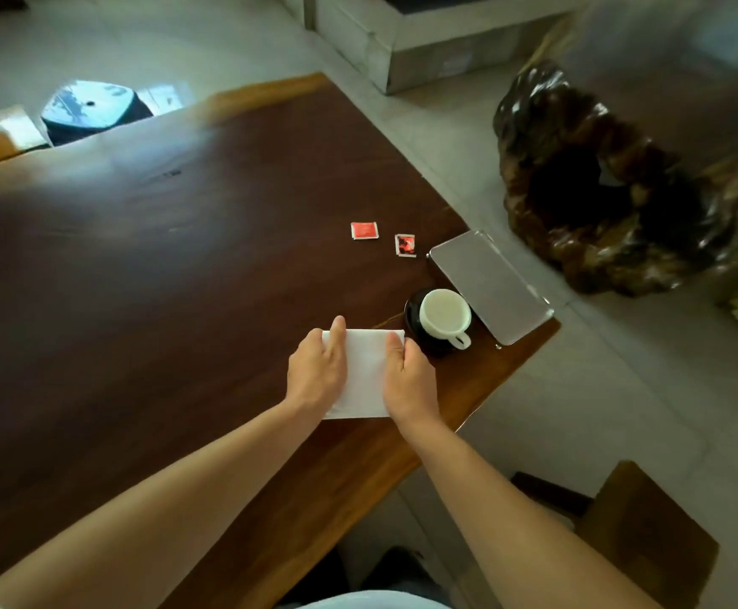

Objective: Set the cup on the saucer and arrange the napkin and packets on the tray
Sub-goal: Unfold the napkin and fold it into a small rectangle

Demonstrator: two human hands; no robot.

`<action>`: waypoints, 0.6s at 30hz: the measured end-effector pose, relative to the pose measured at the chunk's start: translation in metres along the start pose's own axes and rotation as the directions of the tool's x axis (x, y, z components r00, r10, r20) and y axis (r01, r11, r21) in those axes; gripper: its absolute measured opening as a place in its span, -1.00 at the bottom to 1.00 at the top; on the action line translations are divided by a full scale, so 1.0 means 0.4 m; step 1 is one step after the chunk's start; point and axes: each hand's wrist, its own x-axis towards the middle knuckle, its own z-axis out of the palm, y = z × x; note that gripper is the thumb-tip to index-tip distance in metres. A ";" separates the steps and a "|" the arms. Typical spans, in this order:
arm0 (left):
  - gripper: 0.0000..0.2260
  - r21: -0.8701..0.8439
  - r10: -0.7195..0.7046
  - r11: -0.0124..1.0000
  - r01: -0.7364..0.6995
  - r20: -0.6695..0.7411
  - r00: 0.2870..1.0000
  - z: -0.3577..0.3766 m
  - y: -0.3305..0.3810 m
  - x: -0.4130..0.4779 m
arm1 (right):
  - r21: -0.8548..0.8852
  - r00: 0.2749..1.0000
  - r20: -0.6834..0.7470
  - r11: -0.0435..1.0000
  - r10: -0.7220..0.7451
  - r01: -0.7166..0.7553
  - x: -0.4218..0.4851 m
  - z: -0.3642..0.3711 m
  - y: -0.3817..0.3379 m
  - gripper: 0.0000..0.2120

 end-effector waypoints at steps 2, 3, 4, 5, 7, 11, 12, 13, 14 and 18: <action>-0.58 0.051 0.060 0.997 -0.058 -0.034 0.998 0.028 0.046 -0.046 | 0.005 0.996 -0.075 0.998 -0.054 0.055 -0.019 -0.052 -0.007 -0.69; -0.59 0.072 0.105 0.992 -0.101 -0.048 0.993 0.041 0.061 -0.063 | -0.003 0.991 -0.109 0.997 -0.079 0.079 -0.026 -0.076 -0.009 -0.70; -0.60 0.072 0.165 0.984 -0.161 -0.057 0.985 0.058 0.078 -0.080 | -0.011 0.984 -0.144 0.995 -0.104 0.103 -0.034 -0.109 -0.010 -0.70; -0.61 0.050 0.223 0.974 -0.220 -0.065 0.973 0.074 0.095 -0.097 | -0.016 0.977 -0.174 0.992 -0.123 0.122 -0.042 -0.141 -0.008 -0.70; -0.64 -0.027 0.312 0.949 -0.315 -0.079 0.947 0.109 0.132 -0.131 | -0.001 0.963 -0.224 0.988 -0.148 0.152 -0.057 -0.205 -0.001 -0.66; -0.71 -0.081 0.434 0.892 -0.445 -0.126 0.892 0.178 0.204 -0.222 | -0.001 0.949 -0.237 0.977 -0.209 0.215 -0.090 -0.330 0.024 -0.68; -0.73 -0.086 0.453 0.881 -0.465 -0.128 0.882 0.199 0.216 -0.242 | -0.021 0.946 -0.237 0.974 -0.222 0.224 -0.099 -0.360 0.032 -0.74; -0.75 -0.086 0.467 0.874 -0.478 -0.126 0.875 0.217 0.222 -0.257 | -0.032 0.944 -0.243 0.975 -0.222 0.221 -0.107 -0.384 0.040 -0.80; -0.76 -0.080 0.483 0.866 -0.493 -0.116 0.868 0.244 0.232 -0.275 | -0.024 0.943 -0.250 0.975 -0.220 0.221 -0.119 -0.417 0.052 -0.85; -0.77 -0.073 0.531 0.840 -0.537 -0.094 0.842 0.332 0.264 -0.325 | 0.031 0.949 -0.249 0.977 -0.196 0.210 -0.139 -0.518 0.106 -0.82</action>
